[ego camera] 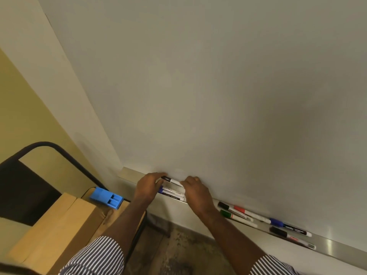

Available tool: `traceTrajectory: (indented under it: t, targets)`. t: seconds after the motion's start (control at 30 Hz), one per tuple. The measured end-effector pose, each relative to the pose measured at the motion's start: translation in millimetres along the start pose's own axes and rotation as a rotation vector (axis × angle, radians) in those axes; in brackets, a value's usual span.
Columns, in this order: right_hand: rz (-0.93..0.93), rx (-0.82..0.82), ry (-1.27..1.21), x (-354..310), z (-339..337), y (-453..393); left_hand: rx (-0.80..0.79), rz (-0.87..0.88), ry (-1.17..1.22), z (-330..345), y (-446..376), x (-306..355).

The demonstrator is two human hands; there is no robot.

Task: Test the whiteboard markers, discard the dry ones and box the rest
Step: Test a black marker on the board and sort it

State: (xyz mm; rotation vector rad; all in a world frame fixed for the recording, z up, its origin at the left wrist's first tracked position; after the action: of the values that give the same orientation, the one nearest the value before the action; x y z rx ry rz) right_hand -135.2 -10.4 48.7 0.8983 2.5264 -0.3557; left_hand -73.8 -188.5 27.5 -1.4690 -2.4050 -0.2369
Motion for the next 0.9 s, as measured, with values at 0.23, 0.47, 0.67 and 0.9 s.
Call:
traceTrajectory:
  t: [0.23, 0.47, 0.67, 0.9]
  targets:
    - [-0.019, -0.102, 0.056, -12, 58, -17, -0.04, -0.127, -0.043, 25, -6, -42]
    - [-0.081, -0.049, 0.153, -5, 72, -25, 0.044, -0.284, 0.086, 30, -5, -43]
    - [-0.076, -0.044, 0.144, 3, 79, -26, 0.029, -0.281, 0.082, 38, -3, -47]
    - [-0.071, -0.091, 0.144, 4, 86, -22, 0.012, -0.244, 0.065, 41, -2, -49]
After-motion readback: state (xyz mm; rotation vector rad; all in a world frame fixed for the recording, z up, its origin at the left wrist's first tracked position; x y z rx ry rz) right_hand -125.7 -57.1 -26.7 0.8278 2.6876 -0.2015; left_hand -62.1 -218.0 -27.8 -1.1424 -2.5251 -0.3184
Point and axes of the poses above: each hand's wrist, its own y-axis away from the middle knuckle, its own z-axis out of the palm, x = y × z, the point moved 7 cm from there along -y, towards the middle knuckle, and after that the axes turned 15 degrees about -y, right-handed, at the moved point
